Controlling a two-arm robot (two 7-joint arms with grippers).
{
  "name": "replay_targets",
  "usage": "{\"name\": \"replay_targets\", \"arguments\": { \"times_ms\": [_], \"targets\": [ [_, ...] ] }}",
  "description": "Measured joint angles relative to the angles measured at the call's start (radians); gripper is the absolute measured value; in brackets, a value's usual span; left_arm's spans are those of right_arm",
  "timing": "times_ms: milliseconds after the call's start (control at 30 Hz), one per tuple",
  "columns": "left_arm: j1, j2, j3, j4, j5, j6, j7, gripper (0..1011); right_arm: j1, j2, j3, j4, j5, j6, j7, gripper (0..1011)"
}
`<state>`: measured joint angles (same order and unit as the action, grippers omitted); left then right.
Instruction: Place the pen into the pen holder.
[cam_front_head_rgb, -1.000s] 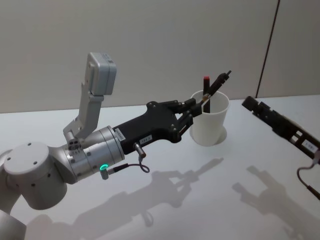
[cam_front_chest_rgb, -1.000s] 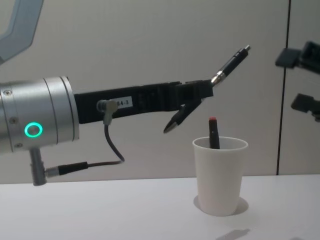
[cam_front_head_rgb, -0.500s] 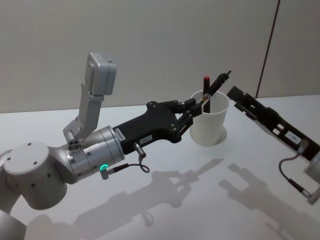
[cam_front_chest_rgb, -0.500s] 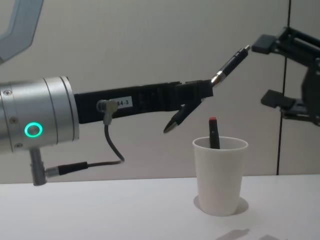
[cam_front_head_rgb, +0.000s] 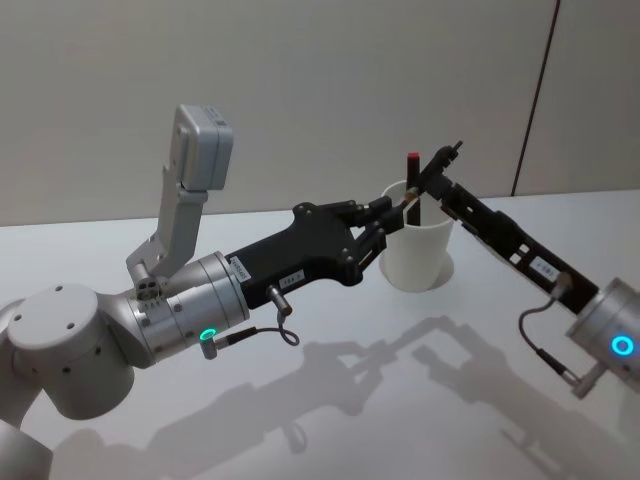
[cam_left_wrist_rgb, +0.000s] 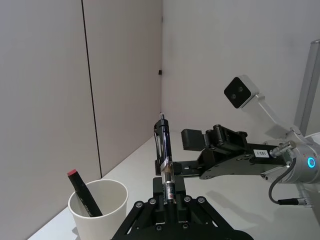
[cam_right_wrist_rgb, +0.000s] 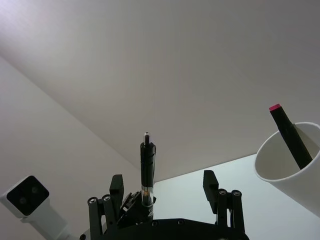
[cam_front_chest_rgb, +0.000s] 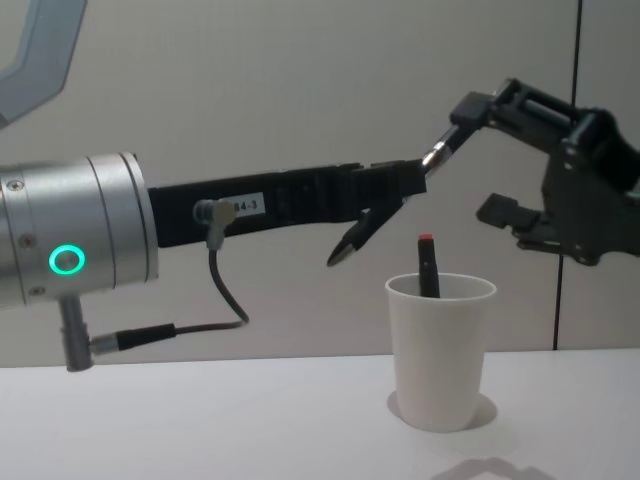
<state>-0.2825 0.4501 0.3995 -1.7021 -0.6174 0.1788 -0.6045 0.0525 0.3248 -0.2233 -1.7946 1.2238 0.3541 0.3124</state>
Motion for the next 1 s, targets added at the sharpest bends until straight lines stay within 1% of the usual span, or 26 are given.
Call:
{"name": "replay_targets", "arguments": {
  "times_ms": [233,400,700,1000],
  "targets": [
    [0.000,0.000,0.000,0.000,0.000,0.000,0.000,128,0.018,-0.023,-0.024,0.024,-0.025,-0.031,0.012,1001],
    [0.000,0.000,0.000,0.000,0.000,0.000,0.000,128,0.024,-0.033,-0.035,0.031,-0.032,-0.049,0.017,1001],
    [0.000,0.000,0.000,0.000,0.000,0.000,0.000,128,0.026,-0.044,-0.050,0.034,-0.030,-0.082,0.016,1001],
    [0.000,0.000,0.000,0.000,0.000,0.000,0.000,127,0.019,-0.048,-0.059,0.023,-0.015,-0.120,-0.010,1001]
  ]
}}
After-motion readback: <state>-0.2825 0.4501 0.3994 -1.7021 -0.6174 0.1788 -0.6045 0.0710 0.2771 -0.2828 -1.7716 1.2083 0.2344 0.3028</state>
